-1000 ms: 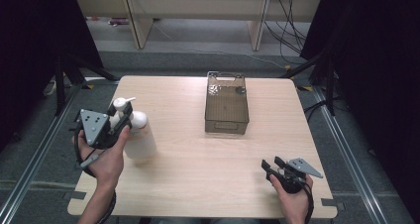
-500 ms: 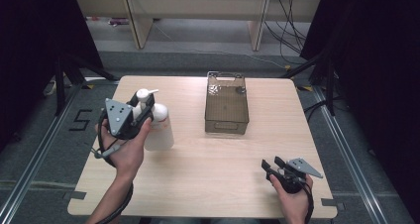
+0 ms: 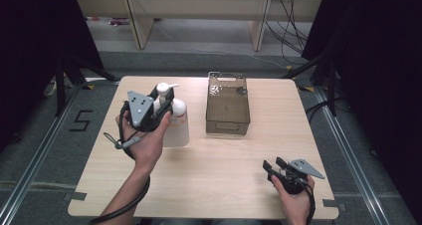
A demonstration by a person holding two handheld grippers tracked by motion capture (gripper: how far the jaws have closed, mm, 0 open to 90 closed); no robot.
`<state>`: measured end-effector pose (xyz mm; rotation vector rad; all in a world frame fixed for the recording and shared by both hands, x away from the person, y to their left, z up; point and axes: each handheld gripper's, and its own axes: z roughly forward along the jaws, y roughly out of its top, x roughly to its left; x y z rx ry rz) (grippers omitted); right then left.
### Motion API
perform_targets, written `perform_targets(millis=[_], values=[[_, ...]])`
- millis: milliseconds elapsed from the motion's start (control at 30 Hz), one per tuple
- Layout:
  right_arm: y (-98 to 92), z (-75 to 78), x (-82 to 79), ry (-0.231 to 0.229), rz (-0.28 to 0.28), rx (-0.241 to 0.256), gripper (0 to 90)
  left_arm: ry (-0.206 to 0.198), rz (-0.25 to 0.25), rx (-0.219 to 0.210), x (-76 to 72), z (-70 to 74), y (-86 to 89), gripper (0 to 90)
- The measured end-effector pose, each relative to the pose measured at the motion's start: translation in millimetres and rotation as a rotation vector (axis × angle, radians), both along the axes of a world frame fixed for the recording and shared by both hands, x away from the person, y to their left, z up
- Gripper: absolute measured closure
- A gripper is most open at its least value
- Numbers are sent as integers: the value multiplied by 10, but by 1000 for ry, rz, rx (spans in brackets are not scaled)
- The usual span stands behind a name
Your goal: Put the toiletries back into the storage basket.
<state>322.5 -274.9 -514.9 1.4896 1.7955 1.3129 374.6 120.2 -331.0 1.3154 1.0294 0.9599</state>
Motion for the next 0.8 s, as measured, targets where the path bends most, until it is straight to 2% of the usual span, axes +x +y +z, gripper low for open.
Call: perform_targets(millis=[133, 200, 800], values=[[5, 0, 0, 2, 3, 6, 427, 0, -17, -3, 39, 18, -91, 595], [-4, 2, -1, -8, -2, -11, 427, -2, -26, -4, 56, 30, -147, 595], [-2, -1, 1, -7, 3, -2, 426, -14, -64, -4, 190, 182, -497, 595]])
